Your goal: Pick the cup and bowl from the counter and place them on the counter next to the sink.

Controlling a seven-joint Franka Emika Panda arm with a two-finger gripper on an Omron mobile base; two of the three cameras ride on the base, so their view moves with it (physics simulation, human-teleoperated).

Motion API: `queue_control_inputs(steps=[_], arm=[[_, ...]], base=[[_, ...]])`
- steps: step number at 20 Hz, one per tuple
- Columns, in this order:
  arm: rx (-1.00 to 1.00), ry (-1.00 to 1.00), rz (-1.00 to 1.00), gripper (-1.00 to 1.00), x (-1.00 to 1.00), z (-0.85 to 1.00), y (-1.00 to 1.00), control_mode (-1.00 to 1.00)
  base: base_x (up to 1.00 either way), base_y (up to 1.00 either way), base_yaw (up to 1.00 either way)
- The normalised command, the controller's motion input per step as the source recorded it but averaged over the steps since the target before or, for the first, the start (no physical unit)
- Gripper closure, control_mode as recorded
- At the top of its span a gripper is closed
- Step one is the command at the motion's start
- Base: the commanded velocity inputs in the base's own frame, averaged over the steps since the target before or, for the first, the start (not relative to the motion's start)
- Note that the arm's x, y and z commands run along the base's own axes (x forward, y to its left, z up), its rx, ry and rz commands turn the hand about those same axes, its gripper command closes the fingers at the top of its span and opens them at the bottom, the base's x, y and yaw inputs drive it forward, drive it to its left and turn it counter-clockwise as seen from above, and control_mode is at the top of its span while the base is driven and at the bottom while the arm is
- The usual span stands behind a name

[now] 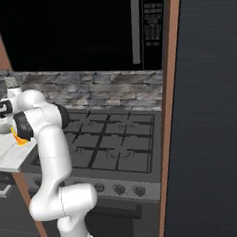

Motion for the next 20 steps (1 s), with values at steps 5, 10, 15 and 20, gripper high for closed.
queue_control_inputs(steps=[5,10,15,20], arm=[[0.0,0.0,0.0,-1.0,0.0,-0.06,-0.01,-1.0],[0.02,0.0,0.0,1.0,0.0,0.0,-0.01,-1.0],[0.0,0.0,0.0,1.0,0.0,0.0,0.0,-1.0],[0.0,0.0,0.0,1.0,0.0,0.0,0.0,-1.0]], base=[[0.0,0.0,0.0],[0.0,0.0,0.0],[0.0,0.0,0.0],[0.0,0.0,0.0]])
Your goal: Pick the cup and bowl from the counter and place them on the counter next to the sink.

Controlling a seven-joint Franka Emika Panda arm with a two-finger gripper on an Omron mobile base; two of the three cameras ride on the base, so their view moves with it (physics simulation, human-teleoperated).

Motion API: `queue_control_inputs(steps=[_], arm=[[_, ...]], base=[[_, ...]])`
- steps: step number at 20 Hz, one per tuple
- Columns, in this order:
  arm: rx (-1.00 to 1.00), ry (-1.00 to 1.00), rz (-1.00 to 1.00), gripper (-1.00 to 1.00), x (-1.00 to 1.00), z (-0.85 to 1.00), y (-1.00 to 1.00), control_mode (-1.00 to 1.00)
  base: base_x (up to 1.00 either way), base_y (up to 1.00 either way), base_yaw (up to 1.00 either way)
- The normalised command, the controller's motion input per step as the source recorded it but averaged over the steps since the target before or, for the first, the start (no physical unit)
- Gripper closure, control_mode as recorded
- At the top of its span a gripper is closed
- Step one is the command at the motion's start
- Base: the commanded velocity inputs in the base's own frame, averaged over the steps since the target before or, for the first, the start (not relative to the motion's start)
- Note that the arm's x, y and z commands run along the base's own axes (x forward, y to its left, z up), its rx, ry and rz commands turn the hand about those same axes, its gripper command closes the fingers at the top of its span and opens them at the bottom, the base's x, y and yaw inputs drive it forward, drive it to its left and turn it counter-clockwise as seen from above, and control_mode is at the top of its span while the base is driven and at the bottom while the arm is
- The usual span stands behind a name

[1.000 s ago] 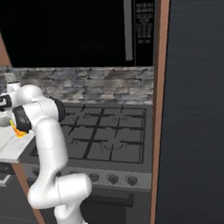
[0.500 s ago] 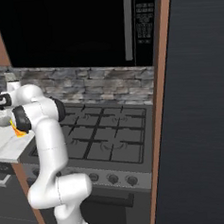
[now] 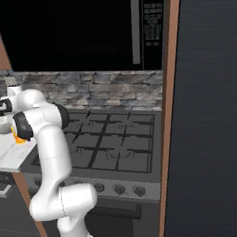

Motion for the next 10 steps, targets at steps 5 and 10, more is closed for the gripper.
queue_control_inputs(steps=[5,10], arm=[[0.0,0.0,0.0,1.0,-0.19,0.0,-0.12,-1.0],[0.0,-0.05,0.0,1.0,-0.46,0.01,-0.4,-1.0]], base=[[0.0,0.0,0.0],[0.0,0.0,0.0]])
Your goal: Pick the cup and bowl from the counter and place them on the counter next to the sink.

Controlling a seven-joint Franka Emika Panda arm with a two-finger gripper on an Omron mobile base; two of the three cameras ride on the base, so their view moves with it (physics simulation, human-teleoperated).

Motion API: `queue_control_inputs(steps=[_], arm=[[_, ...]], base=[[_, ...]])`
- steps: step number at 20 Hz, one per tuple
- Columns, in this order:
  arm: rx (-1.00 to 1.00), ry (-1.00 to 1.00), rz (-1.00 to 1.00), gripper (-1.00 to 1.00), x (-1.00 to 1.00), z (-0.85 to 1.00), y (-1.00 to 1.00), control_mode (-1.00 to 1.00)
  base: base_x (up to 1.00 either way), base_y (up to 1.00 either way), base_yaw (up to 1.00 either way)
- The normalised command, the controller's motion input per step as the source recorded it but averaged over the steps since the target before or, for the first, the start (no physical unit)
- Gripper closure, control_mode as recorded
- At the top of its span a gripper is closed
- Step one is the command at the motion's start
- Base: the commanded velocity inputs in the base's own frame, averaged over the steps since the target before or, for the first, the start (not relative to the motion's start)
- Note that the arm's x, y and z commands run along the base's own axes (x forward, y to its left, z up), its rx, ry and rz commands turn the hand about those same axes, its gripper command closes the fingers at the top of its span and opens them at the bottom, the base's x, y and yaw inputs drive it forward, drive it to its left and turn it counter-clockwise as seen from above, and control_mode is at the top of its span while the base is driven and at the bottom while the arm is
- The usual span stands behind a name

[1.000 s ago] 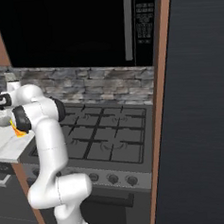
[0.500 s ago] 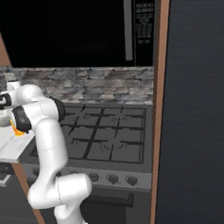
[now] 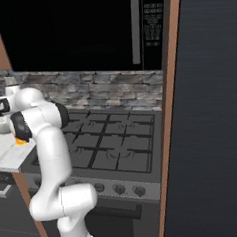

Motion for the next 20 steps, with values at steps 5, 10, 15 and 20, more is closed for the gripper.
queue_control_inputs(steps=[5,10,15,20], arm=[[0.0,-0.06,0.0,1.0,-0.54,0.07,-0.54,-1.0],[0.0,-0.05,0.0,1.0,-0.63,0.1,-0.41,-1.0],[0.0,-0.04,0.0,1.0,-0.65,0.15,-0.22,-1.0],[0.0,-0.01,0.0,1.0,-0.56,0.47,-0.04,-1.0]], base=[[0.0,0.0,0.0],[0.0,0.0,0.0],[0.0,0.0,0.0],[0.0,0.0,0.0]])
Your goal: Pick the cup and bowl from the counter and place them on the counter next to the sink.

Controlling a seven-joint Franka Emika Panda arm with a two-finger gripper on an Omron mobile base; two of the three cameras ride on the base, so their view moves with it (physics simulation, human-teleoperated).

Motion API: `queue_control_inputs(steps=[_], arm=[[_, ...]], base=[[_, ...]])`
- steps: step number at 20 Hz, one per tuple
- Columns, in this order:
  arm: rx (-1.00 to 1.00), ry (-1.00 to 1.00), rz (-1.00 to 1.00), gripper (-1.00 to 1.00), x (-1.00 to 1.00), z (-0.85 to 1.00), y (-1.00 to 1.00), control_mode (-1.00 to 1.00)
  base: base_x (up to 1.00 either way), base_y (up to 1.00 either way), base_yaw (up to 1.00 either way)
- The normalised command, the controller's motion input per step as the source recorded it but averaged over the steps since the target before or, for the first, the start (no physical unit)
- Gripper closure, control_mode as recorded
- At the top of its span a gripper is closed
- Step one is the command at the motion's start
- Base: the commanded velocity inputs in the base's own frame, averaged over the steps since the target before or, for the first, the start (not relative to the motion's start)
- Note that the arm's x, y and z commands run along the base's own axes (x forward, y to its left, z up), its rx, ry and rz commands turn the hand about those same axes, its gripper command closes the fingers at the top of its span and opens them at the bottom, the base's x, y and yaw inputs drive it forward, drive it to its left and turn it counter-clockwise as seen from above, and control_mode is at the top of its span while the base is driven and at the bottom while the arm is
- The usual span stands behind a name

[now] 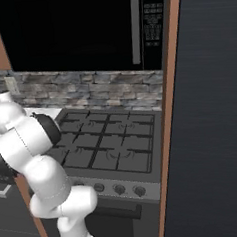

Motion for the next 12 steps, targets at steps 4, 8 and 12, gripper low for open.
queue_control_inputs(steps=[4,8,12], arm=[[0.0,0.0,0.02,1.0,-0.37,0.71,-0.13,-1.0],[0.0,0.0,0.03,1.0,-0.38,0.57,-0.19,-1.0],[0.0,0.0,0.01,1.0,-0.41,0.33,-0.35,-1.0]], base=[[0.0,0.0,0.0],[0.0,0.0,0.0],[0.0,0.0,0.0]])
